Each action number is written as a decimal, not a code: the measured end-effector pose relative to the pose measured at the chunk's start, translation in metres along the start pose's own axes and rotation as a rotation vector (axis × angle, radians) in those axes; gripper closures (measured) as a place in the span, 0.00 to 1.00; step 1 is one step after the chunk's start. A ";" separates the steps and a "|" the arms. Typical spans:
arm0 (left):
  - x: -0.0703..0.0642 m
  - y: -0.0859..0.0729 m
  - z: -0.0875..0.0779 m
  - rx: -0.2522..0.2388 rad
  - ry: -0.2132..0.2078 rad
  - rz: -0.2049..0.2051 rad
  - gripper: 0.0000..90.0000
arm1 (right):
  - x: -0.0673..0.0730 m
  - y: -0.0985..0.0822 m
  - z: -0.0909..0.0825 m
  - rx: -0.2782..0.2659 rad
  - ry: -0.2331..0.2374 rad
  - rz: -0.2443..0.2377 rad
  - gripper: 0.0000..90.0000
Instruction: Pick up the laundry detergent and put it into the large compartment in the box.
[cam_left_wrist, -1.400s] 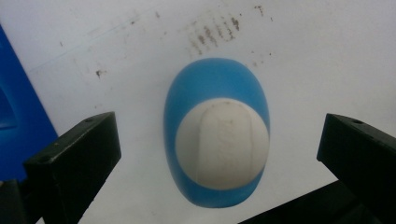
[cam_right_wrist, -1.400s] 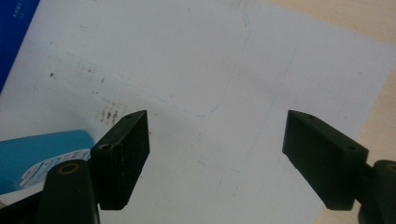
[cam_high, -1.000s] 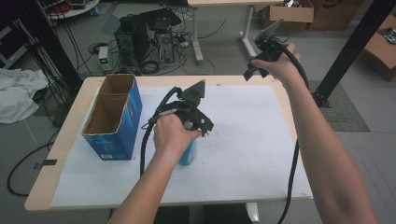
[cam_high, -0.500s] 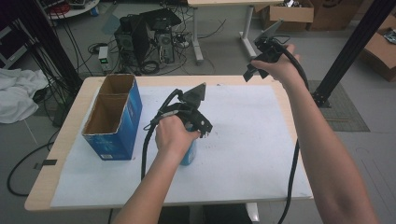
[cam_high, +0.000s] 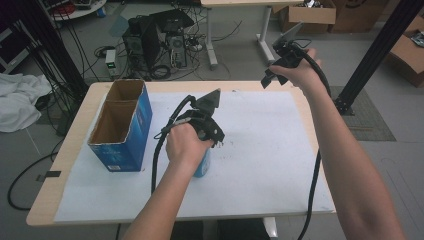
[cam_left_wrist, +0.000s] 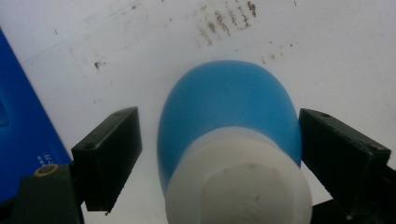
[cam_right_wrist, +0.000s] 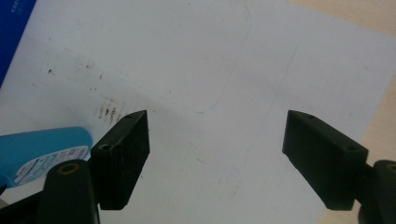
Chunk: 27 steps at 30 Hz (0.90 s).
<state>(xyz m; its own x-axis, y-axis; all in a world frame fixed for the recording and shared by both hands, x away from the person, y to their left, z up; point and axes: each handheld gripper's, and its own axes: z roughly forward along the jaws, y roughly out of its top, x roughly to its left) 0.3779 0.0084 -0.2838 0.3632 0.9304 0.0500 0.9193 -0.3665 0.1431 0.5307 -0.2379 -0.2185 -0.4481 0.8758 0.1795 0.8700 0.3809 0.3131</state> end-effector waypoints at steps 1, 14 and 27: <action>0.000 0.000 0.000 0.000 0.000 0.002 0.18 | 0.000 0.000 0.000 0.000 0.000 -0.002 0.26; 0.003 0.000 -0.002 0.002 -0.015 -0.005 0.29 | -0.001 0.000 0.000 0.001 0.001 0.001 0.26; 0.004 0.001 -0.002 0.023 -0.034 -0.002 0.37 | -0.002 -0.001 0.002 0.003 0.002 -0.001 0.26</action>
<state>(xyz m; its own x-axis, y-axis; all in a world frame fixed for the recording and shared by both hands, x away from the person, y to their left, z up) 0.3803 0.0121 -0.2810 0.3655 0.9307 0.0157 0.9233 -0.3646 0.1205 0.5313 -0.2398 -0.2215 -0.4496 0.8747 0.1808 0.8701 0.3831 0.3102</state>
